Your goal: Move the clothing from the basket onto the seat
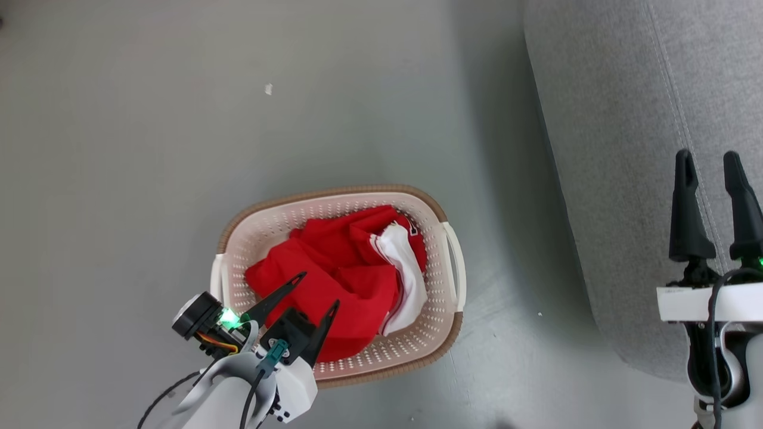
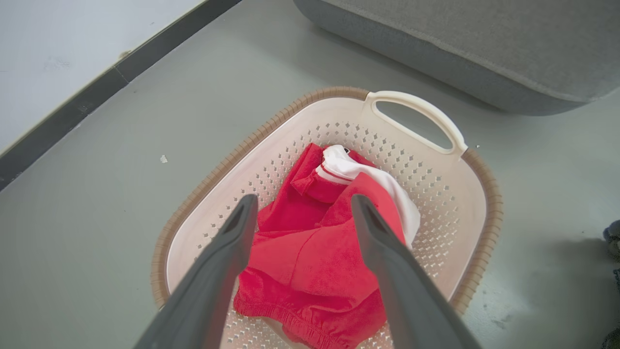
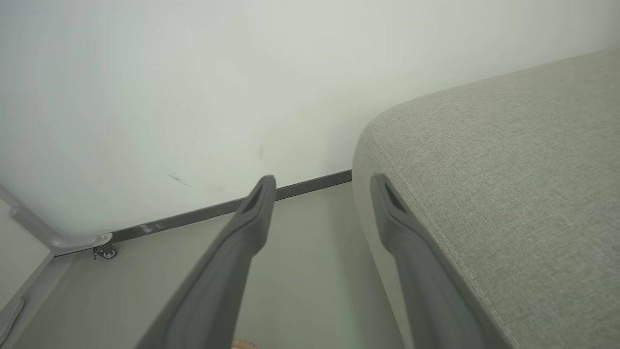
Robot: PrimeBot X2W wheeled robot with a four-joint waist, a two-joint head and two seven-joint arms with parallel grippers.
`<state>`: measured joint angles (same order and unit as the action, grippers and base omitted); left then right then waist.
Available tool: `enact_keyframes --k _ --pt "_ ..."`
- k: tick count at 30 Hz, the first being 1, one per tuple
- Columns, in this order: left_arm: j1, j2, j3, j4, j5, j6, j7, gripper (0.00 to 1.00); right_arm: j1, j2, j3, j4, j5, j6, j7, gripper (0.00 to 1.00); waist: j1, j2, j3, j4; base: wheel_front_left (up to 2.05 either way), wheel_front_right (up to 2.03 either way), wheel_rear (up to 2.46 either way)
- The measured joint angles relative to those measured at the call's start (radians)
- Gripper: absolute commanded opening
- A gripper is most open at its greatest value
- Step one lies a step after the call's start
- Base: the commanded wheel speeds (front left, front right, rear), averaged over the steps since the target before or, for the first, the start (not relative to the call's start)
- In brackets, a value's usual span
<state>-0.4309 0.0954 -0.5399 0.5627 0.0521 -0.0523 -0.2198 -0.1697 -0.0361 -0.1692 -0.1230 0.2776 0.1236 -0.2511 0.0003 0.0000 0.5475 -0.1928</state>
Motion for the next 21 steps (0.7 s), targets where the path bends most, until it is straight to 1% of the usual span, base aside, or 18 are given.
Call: enact_keyframes --k 5,11,16,21 --pt "-0.034 0.005 -0.029 0.027 0.030 -0.012 0.000 1.00 -0.033 0.000 0.011 0.004 0.021 0.000 0.000 1.00 0.0000 0.0000 0.040 -0.022 0.00 0.00 0.00" --pt "-0.073 0.015 -0.064 0.058 0.079 -0.013 0.000 1.00 -0.074 0.000 0.019 0.008 0.035 0.000 0.000 1.00 -0.0001 0.0000 0.086 -0.047 0.00 0.00 0.00" --pt "-0.095 0.025 -0.076 0.073 0.093 -0.013 -0.001 1.00 -0.101 0.000 0.024 0.011 0.040 0.000 0.000 1.00 -0.0001 0.0000 0.116 -0.061 0.00 0.00 0.00" --pt "-0.119 0.024 -0.078 0.091 0.100 -0.013 -0.001 1.00 -0.145 0.000 0.040 0.023 0.040 0.000 0.000 1.00 -0.0001 0.0000 0.150 -0.077 0.00 0.00 0.00"
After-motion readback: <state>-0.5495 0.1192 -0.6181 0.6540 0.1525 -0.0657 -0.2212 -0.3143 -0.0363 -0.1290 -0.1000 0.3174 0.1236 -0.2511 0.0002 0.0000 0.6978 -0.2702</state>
